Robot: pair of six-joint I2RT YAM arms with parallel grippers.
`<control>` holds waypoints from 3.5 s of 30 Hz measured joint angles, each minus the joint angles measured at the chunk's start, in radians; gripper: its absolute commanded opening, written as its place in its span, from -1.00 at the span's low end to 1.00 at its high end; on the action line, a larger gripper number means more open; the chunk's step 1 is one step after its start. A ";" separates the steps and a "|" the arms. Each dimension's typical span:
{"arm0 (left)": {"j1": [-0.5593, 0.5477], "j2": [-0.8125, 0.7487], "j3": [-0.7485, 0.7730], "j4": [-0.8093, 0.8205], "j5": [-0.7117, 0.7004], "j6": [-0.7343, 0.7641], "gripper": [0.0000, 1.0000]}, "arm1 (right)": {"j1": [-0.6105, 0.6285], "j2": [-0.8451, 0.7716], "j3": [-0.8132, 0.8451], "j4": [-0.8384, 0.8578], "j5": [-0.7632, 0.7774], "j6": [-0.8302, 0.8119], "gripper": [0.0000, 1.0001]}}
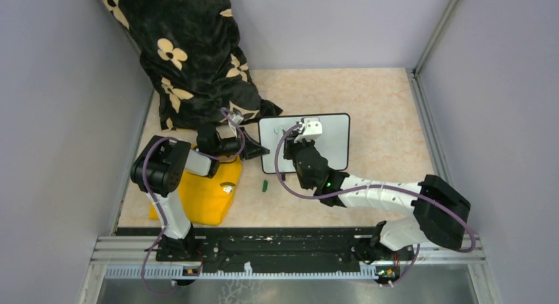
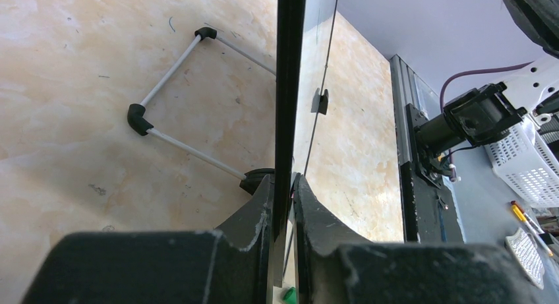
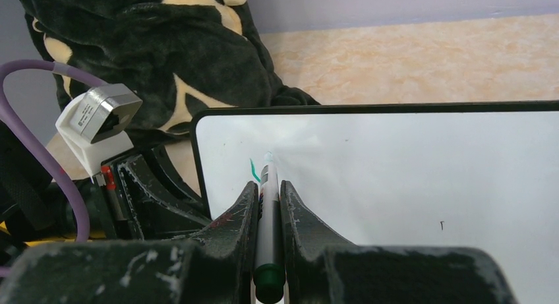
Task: Write a sentence on the whiteboard
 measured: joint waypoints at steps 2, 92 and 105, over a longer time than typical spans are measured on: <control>0.000 0.000 0.000 0.000 0.000 0.000 -1.00 | -0.003 0.000 0.000 0.000 -0.005 0.002 -1.00; -0.003 -0.013 0.015 -0.071 0.009 0.052 -1.00 | -0.010 -0.014 -0.056 0.014 -0.109 -0.115 -1.00; -0.003 -0.013 0.025 -0.088 0.012 0.054 -1.00 | -0.017 0.017 -0.044 0.006 -0.109 -0.093 -1.00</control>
